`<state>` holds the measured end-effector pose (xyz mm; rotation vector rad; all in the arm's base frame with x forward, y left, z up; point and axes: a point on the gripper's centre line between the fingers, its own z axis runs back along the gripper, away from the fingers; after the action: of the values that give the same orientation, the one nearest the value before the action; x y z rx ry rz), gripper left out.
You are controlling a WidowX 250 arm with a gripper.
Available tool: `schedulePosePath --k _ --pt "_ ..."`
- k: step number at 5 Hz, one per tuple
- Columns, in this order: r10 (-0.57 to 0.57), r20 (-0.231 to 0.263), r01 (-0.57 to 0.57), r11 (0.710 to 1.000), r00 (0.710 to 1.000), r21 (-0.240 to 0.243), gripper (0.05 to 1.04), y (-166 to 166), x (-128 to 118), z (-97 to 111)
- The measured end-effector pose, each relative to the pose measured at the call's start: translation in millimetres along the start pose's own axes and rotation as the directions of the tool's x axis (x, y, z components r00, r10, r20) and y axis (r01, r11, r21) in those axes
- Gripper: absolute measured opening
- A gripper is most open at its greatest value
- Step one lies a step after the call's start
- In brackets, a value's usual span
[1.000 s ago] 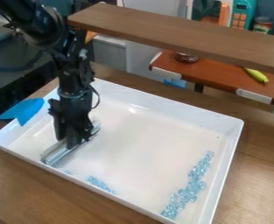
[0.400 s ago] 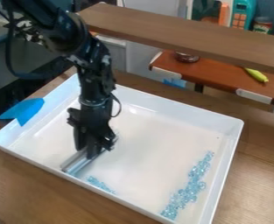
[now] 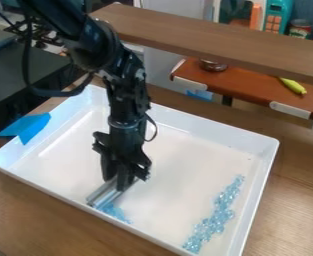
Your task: Sweep into pile
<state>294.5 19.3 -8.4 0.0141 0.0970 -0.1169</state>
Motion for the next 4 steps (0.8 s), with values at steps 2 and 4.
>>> schedulePosePath --k 2,4 --pt "0.027 0.037 -0.025 0.998 0.999 -0.062 0.342 -36 4 -3" --pt "0.034 0.022 -0.030 0.988 0.999 -0.153 0.342 -83 7 3"
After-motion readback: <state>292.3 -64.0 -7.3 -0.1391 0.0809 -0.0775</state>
